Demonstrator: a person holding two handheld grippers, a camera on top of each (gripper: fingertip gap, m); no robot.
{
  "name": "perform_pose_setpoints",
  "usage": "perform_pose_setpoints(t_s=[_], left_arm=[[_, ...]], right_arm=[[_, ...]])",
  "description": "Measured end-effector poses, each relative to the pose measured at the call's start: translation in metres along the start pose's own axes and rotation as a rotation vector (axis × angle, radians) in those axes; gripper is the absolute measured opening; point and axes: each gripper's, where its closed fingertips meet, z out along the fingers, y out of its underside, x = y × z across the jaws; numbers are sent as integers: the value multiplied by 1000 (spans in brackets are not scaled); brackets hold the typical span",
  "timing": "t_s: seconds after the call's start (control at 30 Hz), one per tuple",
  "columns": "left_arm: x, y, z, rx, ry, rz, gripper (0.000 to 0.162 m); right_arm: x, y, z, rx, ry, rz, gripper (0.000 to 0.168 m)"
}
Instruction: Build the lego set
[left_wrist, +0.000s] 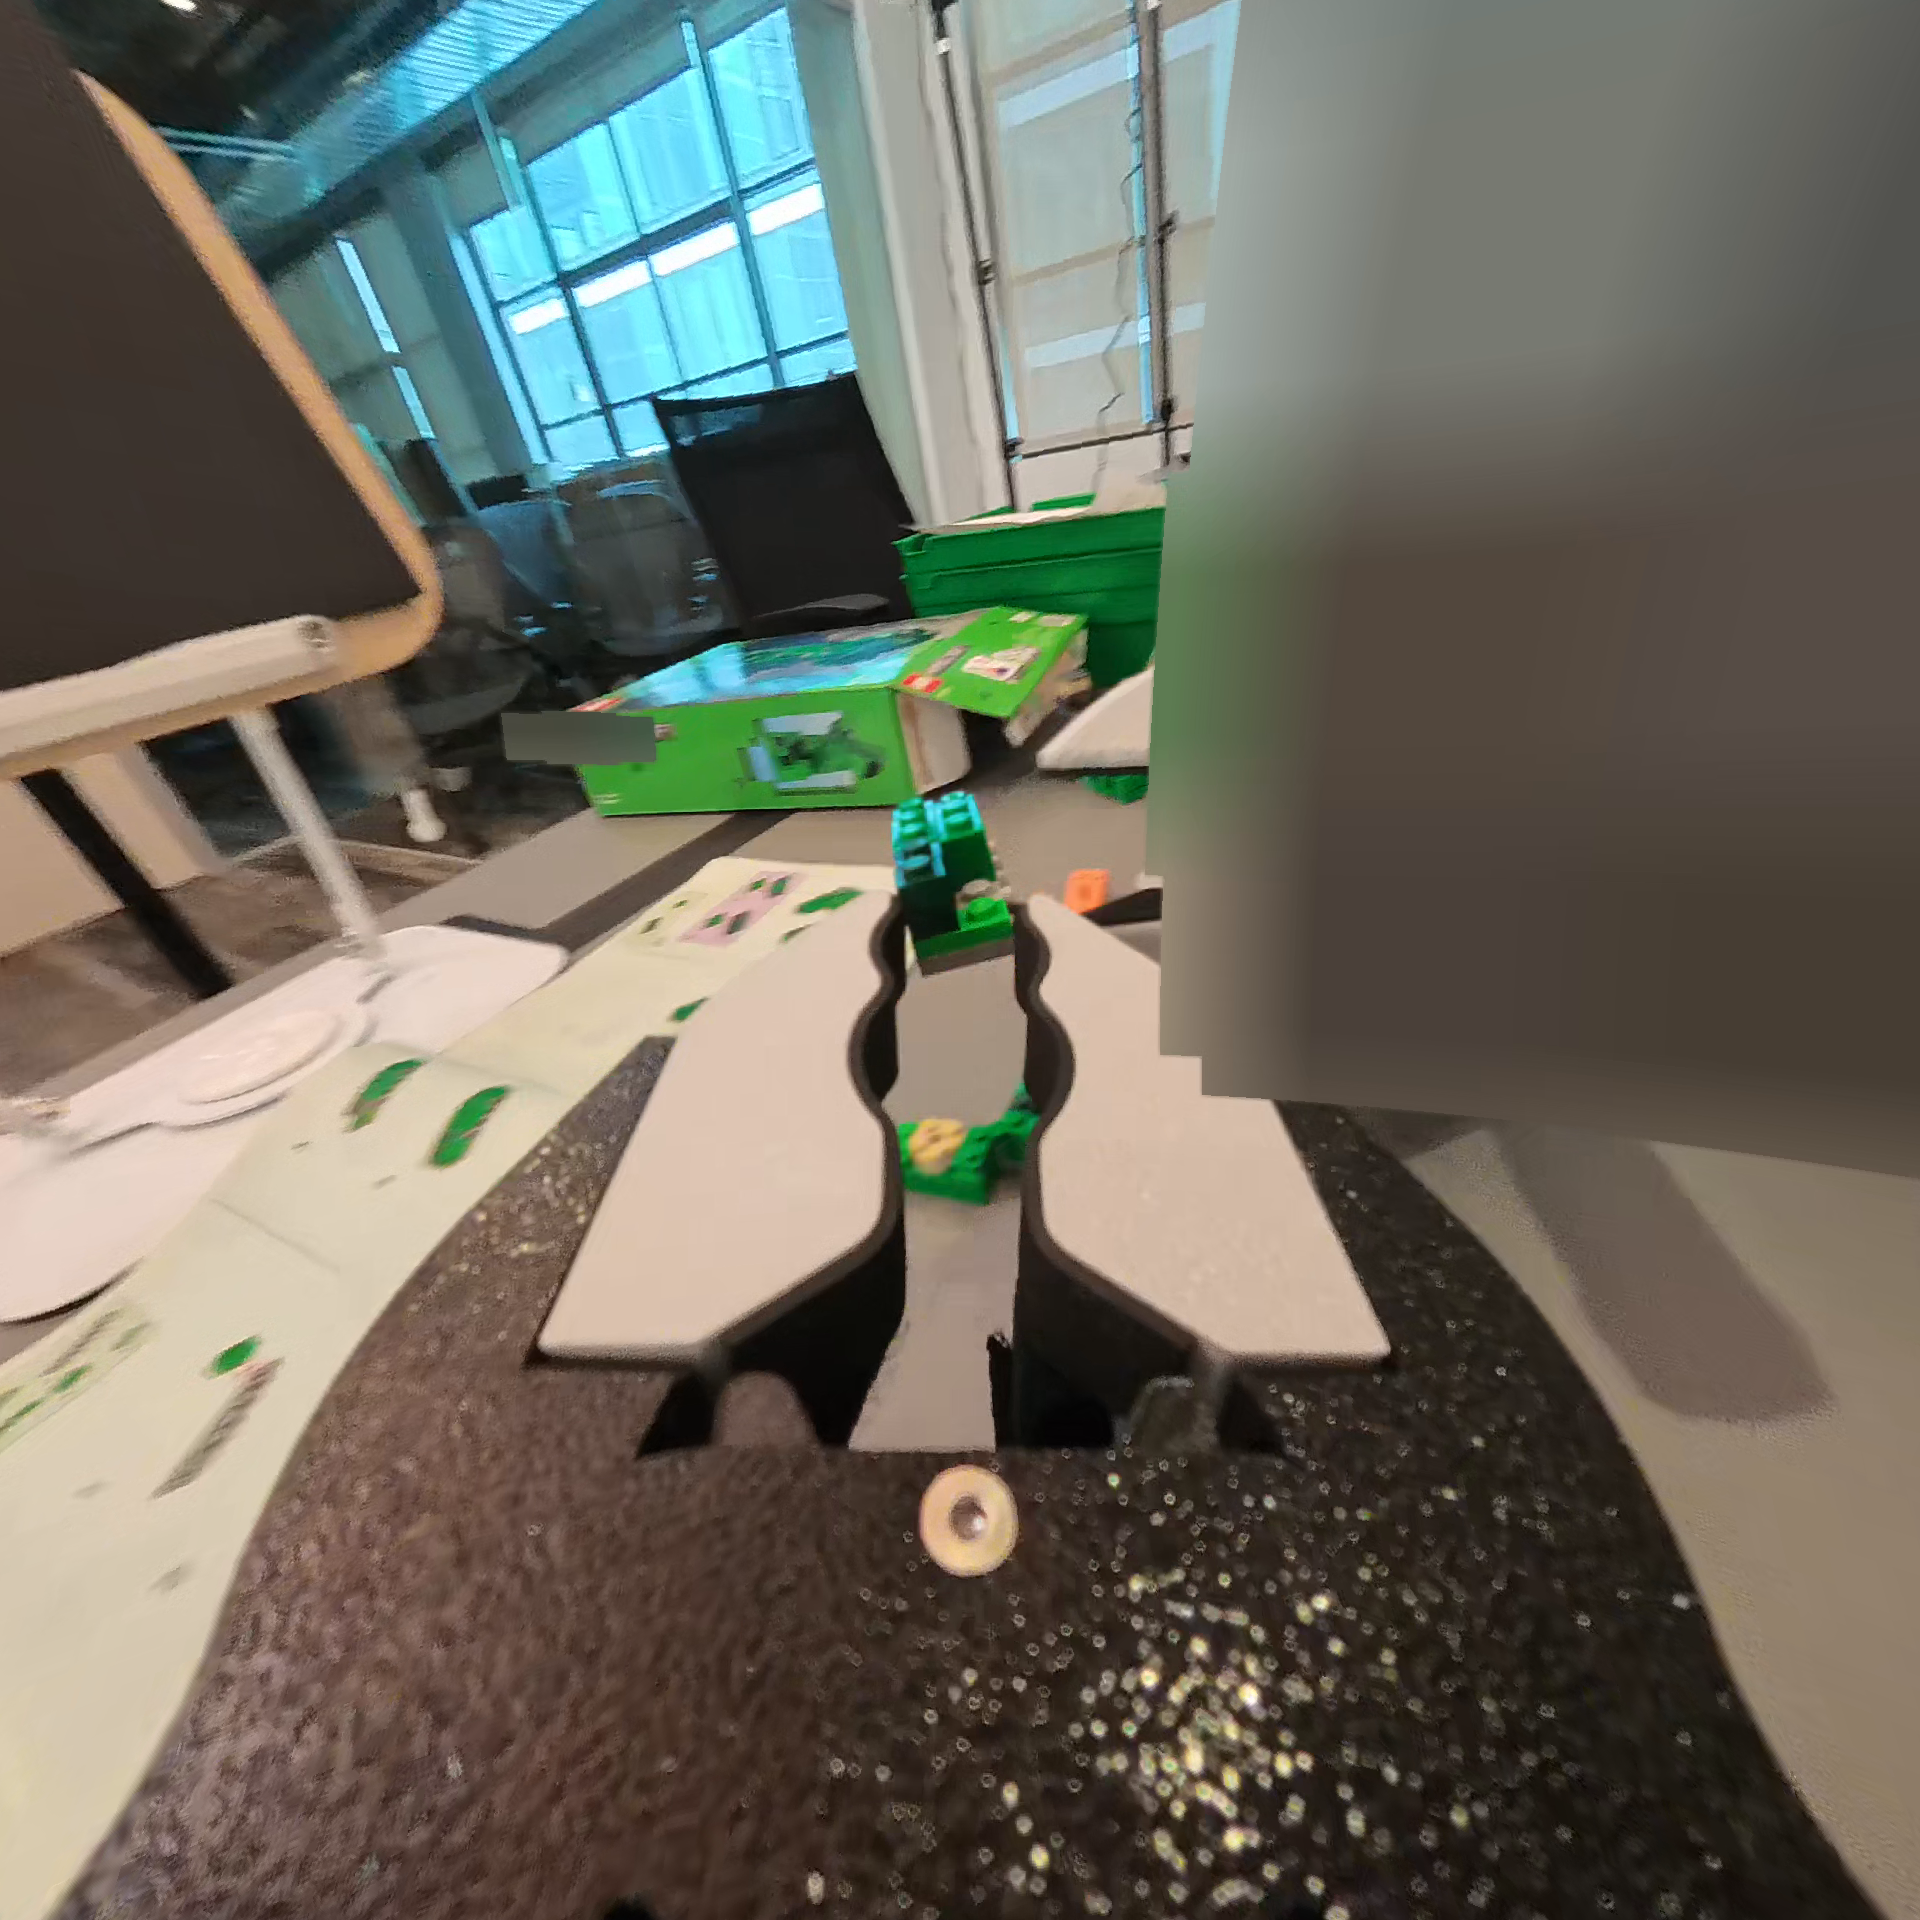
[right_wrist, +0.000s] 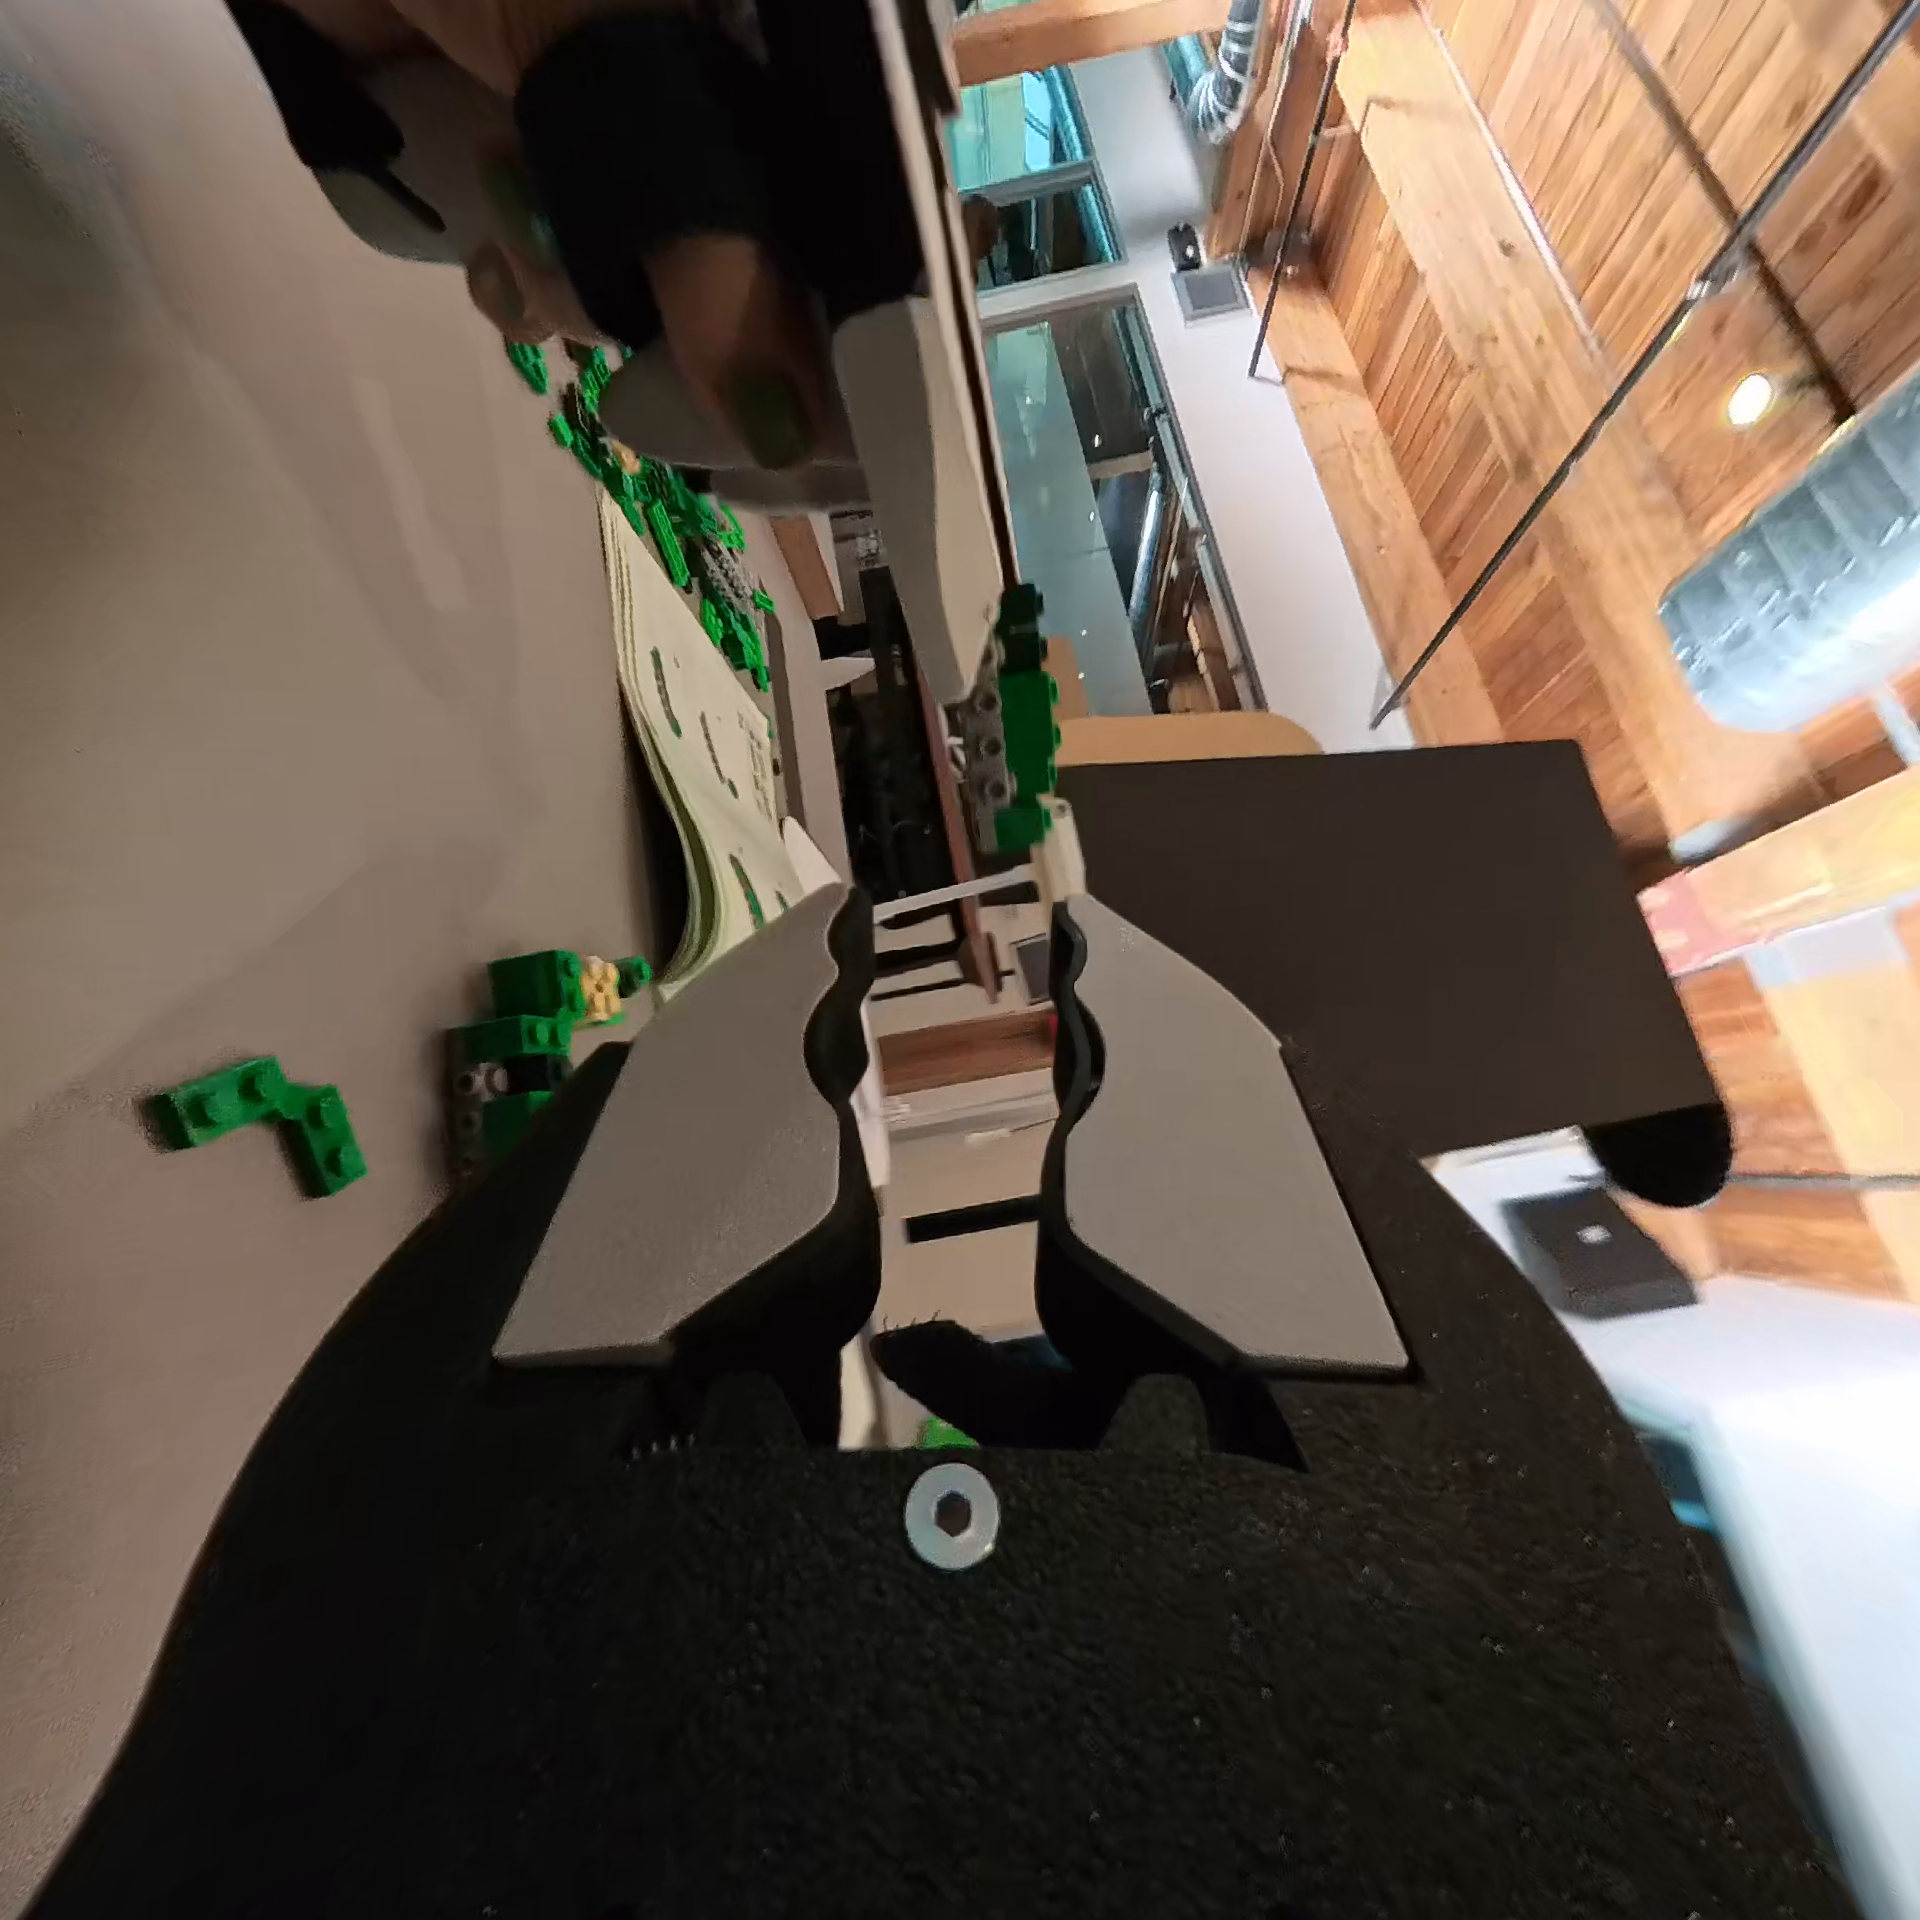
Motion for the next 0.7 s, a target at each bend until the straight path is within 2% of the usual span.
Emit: perform_pose_setpoints(t_s=[0.17, 0.37, 0.5, 0.7], left_arm=[[-29, 23, -15, -110, -95, 107, 19], [-32, 46, -19, -189, -34, 177, 19], [-22, 53, -13, -201, 36, 169, 19], [-19, 51, -13, -186, 56, 167, 19]], right_arm=[[-12, -5, -1, 53, -39, 319, 29], [-15, 7, 5, 64, -53, 579, 27], [-13, 19, 7, 52, -55, 665, 26], [-7, 30, 6, 29, -8, 695, 24]])
